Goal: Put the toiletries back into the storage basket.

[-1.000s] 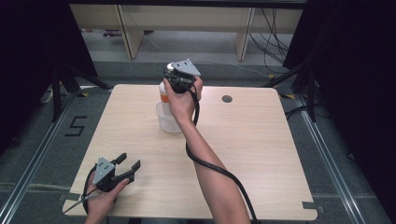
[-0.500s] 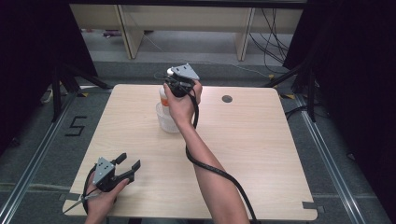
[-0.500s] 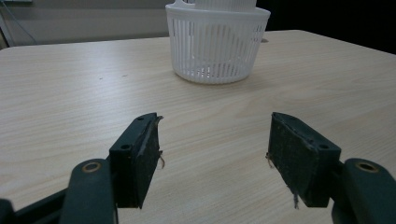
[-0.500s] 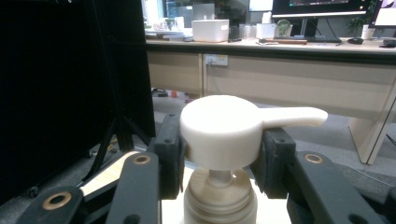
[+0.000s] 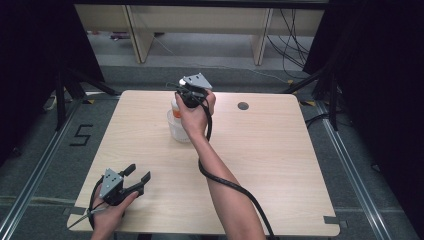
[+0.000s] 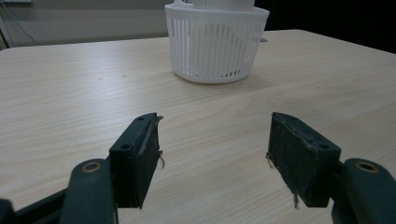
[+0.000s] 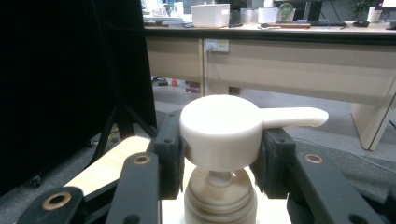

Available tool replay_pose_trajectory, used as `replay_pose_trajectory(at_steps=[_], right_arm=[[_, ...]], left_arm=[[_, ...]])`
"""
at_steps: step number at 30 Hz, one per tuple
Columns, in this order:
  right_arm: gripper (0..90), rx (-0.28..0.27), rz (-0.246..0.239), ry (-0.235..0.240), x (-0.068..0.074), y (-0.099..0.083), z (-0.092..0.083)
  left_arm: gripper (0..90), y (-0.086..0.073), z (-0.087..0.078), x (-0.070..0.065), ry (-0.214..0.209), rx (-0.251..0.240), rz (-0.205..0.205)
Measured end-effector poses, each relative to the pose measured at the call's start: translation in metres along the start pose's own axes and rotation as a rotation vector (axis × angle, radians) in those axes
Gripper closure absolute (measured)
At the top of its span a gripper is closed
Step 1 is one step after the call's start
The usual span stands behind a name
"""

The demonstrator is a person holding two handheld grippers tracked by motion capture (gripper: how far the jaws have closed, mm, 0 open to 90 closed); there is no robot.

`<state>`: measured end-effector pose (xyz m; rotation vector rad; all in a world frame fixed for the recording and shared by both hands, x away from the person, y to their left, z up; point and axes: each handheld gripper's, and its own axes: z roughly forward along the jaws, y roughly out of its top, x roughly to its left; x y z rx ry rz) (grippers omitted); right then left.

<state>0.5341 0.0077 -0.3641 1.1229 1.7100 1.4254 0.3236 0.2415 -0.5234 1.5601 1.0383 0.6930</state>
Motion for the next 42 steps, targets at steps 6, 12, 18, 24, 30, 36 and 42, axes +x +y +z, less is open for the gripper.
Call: replay_pose_trajectory(at_steps=[6,12,18,24,30,36,42], right_arm=[[59.6,0.004,0.014,0.005,0.0014,-0.0018,0.0014],[59.5,0.004,-0.016,0.004,0.0026,-0.0022,0.0017],[59.2,0.001,-0.020,0.010,0.0022,-0.0020,0.0024],[56.4,0.015,-0.005,0.007,0.0033,-0.0010,0.0011],[50.5,0.034,-0.003,0.017,0.0032,-0.0017,0.0015],[46.3,0.045,0.016,0.016,0.0022,-0.0034,0.0001],[41.4,0.037,-0.009,0.013,0.0012,-0.0021,-0.0029]], left_arm=[[33.3,-0.0001,0.0001,-0.0001,-0.001,-0.001,0.000],[33.3,-0.0001,0.0002,-0.0003,-0.001,0.000,0.003],[33.3,0.0000,0.0000,-0.0004,-0.001,0.002,0.008],[33.3,-0.0002,0.0011,-0.0005,-0.006,-0.005,0.009],[33.3,-0.0002,0.0012,-0.0005,-0.008,-0.004,0.009],[33.3,-0.0002,0.0013,-0.0009,-0.008,-0.004,0.008],[33.3,0.0002,0.0007,-0.0016,-0.002,0.007,0.011]])
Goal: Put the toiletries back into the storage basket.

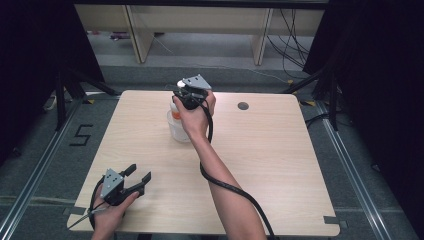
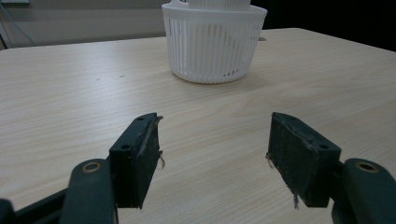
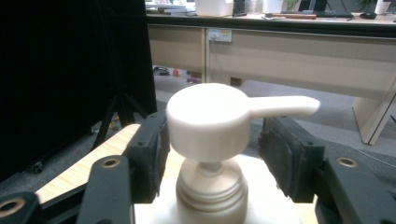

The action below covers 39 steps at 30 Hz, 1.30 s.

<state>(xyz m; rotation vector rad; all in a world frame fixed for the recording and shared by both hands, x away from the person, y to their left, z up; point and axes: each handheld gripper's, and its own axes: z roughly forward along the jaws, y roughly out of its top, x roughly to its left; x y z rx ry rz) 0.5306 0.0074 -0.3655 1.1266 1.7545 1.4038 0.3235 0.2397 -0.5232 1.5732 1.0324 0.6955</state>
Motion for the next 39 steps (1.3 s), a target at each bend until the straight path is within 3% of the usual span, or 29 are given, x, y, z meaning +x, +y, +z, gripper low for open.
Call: replay_pose_trajectory(at_steps=[7,8,10,15,18,22,25,26,30,33,36,39], right_arm=[[36.6,0.005,-0.010,0.001,0.000,0.003,-0.005],[35.4,0.017,0.015,0.002,0.000,0.003,-0.007],[34.9,0.009,-0.012,0.005,-0.001,0.003,-0.007],[31.8,0.041,0.015,0.009,-0.001,0.001,-0.013],[31.0,0.041,0.007,0.011,-0.002,0.001,-0.018],[30.5,0.061,-0.012,0.006,-0.003,0.001,-0.024],[30.5,0.073,0.008,0.008,-0.005,0.000,-0.030],[30.5,0.065,-0.010,0.007,-0.006,-0.001,-0.030],[30.8,0.084,0.004,0.024,-0.009,-0.003,-0.037],[30.9,0.087,-0.028,0.028,-0.014,-0.004,-0.045],[31.8,0.094,-0.003,0.039,-0.015,-0.005,-0.050],[32.3,0.093,-0.026,0.046,-0.018,-0.006,-0.054]], left_arm=[[33.3,0.000,0.000,0.000,-0.001,-0.001,-0.002],[33.3,0.000,0.000,0.000,-0.001,-0.001,-0.002],[33.3,0.000,0.000,0.000,-0.001,-0.001,-0.002],[33.3,0.000,0.000,0.000,0.001,0.004,-0.002],[33.3,0.000,0.000,0.000,0.001,0.004,-0.002],[33.3,0.000,0.000,0.000,0.001,0.004,-0.001],[33.3,0.000,0.000,0.000,0.002,0.004,-0.001],[33.3,0.000,0.000,0.000,-0.001,-0.002,-0.002],[33.2,0.000,0.001,0.000,0.001,0.000,-0.002],[33.2,0.000,0.001,0.000,0.001,-0.001,0.000],[33.2,0.000,0.001,0.000,0.001,0.000,0.004],[33.2,0.000,0.000,0.000,0.001,-0.003,0.002]])
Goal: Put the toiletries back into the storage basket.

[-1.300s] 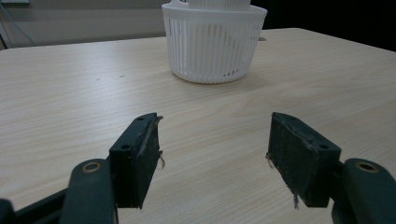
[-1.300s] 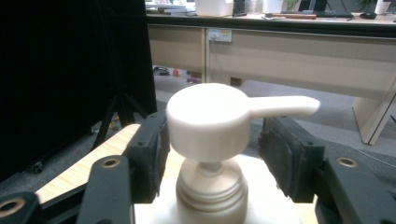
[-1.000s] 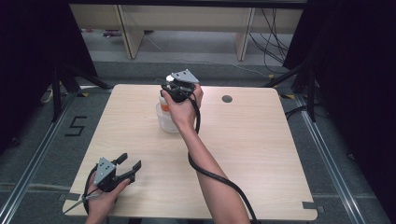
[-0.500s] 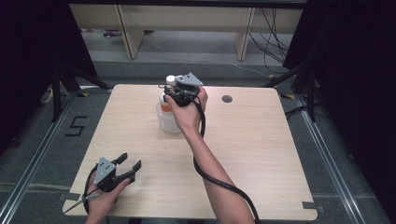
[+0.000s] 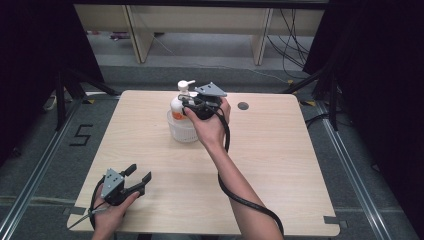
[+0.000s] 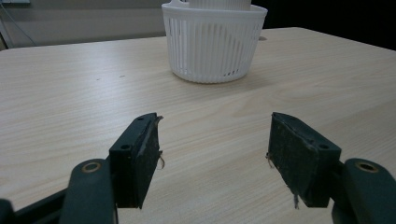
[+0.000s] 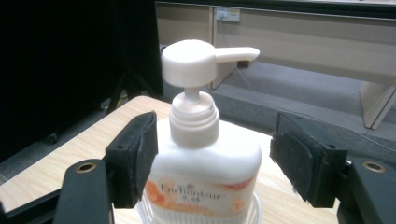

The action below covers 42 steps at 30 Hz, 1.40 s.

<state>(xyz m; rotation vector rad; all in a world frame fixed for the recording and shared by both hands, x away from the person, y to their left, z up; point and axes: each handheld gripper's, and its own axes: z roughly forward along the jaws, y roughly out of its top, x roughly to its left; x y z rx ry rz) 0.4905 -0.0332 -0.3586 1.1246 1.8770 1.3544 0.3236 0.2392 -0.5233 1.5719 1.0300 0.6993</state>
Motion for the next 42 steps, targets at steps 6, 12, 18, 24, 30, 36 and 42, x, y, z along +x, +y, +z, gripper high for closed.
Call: replay_pose_trajectory(at_steps=[6,12,18,24,30,36,42], right_arm=[[33.9,0.014,-0.006,0.024,-0.007,-0.010,-0.015],[34.5,0.014,-0.039,0.042,-0.012,-0.017,-0.027],[34.8,0.023,-0.042,0.045,-0.016,-0.020,-0.039],[34.8,0.031,-0.052,0.063,-0.021,-0.028,-0.053],[34.8,0.048,-0.070,0.052,-0.037,-0.045,-0.071],[34.8,0.074,-0.055,0.039,-0.045,-0.059,-0.083],[34.7,0.080,-0.064,0.038,-0.058,-0.080,-0.096]], left_arm=[[33.1,0.000,0.000,0.000,-0.001,-0.002,0.001],[33.1,0.000,0.000,-0.001,0.006,0.006,0.002],[33.2,0.000,0.000,-0.001,0.006,0.006,0.001],[33.1,0.000,0.000,-0.001,0.008,0.007,0.001],[33.1,0.000,0.001,-0.002,0.007,0.001,0.005],[33.2,0.000,0.000,-0.002,0.013,0.008,0.004],[33.1,0.000,0.000,-0.002,0.013,0.011,0.010]])
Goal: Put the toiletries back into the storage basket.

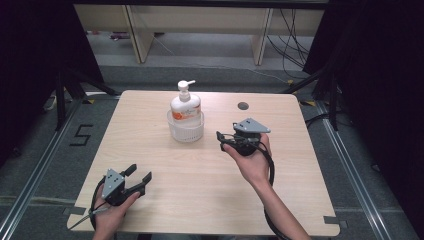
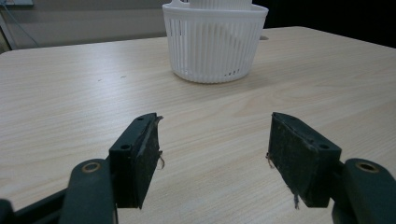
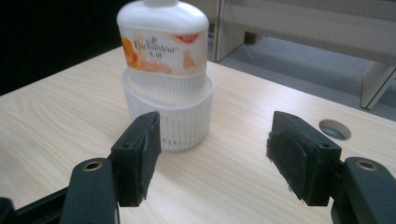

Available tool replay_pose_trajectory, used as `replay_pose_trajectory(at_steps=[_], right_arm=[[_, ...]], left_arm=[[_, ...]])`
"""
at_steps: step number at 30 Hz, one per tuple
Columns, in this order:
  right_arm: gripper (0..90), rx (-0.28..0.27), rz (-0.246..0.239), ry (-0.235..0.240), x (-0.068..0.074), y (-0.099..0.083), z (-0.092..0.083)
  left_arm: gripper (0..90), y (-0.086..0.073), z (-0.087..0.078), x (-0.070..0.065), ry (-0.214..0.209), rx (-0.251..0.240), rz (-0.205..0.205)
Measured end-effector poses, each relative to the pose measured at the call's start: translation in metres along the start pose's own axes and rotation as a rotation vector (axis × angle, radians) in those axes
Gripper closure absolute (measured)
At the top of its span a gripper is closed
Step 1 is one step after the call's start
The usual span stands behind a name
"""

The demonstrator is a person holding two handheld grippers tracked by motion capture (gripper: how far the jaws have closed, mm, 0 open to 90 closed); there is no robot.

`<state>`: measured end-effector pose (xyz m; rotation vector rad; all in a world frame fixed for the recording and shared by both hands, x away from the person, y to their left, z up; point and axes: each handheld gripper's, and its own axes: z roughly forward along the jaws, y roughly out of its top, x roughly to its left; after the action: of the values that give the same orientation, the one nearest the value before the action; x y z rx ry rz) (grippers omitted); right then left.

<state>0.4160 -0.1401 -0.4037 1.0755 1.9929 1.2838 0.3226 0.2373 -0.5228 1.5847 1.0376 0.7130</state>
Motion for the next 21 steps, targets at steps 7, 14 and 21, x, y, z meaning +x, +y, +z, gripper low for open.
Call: replay_pose_trajectory(at_steps=[7,14,21], right_arm=[[34.7,0.007,-0.028,-0.021,-0.015,-0.021,-0.021],[34.8,0.020,0.033,-0.010,-0.025,-0.044,-0.035],[35.0,0.007,0.036,-0.036,-0.041,-0.077,-0.051]], left_arm=[[33.2,0.000,0.000,0.000,0.001,0.000,0.000],[33.2,0.000,0.001,0.000,-0.002,-0.010,-0.003],[33.2,0.000,0.002,-0.001,0.001,-0.009,0.000]])
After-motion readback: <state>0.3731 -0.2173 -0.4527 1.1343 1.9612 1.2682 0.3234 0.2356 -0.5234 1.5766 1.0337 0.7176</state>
